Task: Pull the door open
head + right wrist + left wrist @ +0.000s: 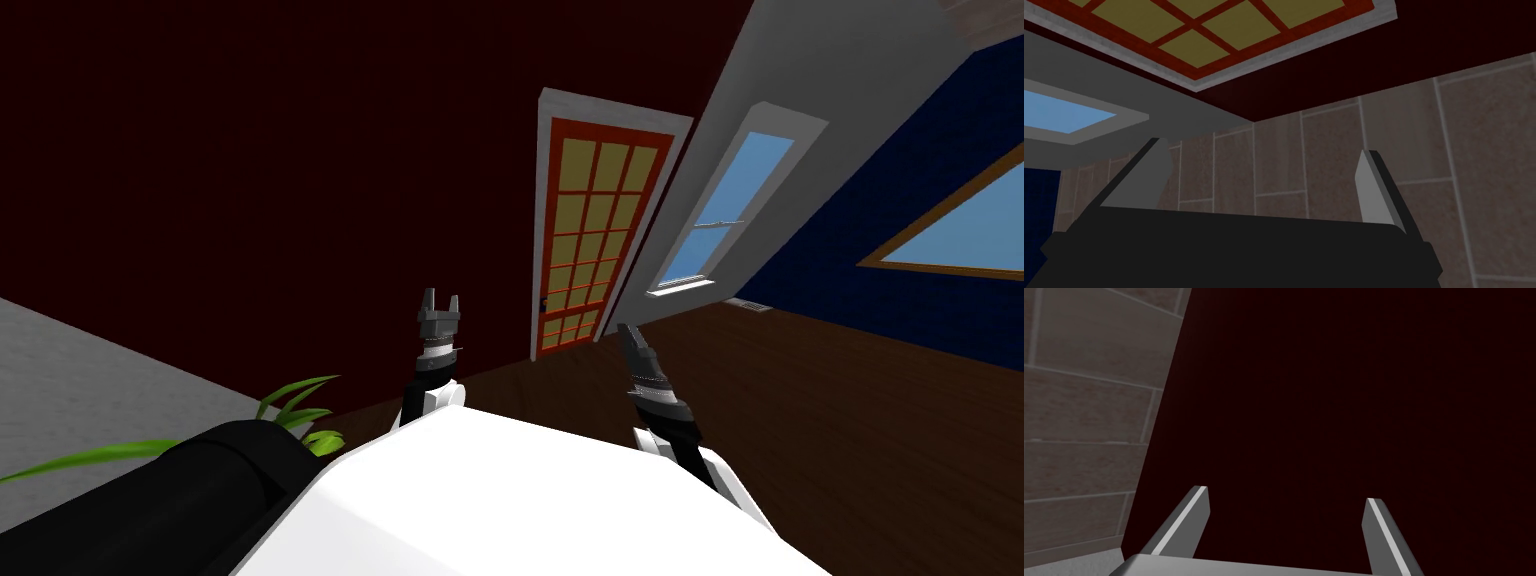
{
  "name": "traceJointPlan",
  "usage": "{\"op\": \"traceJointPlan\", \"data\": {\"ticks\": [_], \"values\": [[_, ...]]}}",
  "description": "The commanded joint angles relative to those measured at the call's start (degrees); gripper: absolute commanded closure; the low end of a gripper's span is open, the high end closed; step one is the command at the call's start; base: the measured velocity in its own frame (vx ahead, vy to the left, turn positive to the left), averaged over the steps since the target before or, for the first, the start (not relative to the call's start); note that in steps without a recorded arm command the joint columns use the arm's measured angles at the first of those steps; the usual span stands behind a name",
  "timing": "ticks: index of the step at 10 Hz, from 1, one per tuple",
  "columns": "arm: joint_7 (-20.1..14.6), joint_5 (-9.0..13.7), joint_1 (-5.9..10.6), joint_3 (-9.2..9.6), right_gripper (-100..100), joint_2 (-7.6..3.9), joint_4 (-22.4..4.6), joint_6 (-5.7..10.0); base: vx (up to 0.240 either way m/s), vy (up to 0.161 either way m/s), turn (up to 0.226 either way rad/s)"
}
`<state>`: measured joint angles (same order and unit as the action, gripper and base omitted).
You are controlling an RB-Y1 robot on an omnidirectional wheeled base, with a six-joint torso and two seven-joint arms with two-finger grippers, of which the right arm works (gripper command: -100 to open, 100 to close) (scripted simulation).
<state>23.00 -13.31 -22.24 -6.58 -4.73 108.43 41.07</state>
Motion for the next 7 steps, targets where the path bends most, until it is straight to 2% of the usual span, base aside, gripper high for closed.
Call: {"op": "traceJointPlan", "data": {"ticks": [1,6,7], "values": [[2.23,-0.95,0.65,-0.56,-100,-0.03,-2.86,0.67,0.104,-0.013,0.131],[8.52,-3.71,3.49,-2.86,-100,-0.42,-12.15,2.48,0.100,-0.010,0.120],[8.52,-3.71,3.49,-2.86,-100,-0.42,-12.64,2.48,0.063,-0.010,0.043]]}}
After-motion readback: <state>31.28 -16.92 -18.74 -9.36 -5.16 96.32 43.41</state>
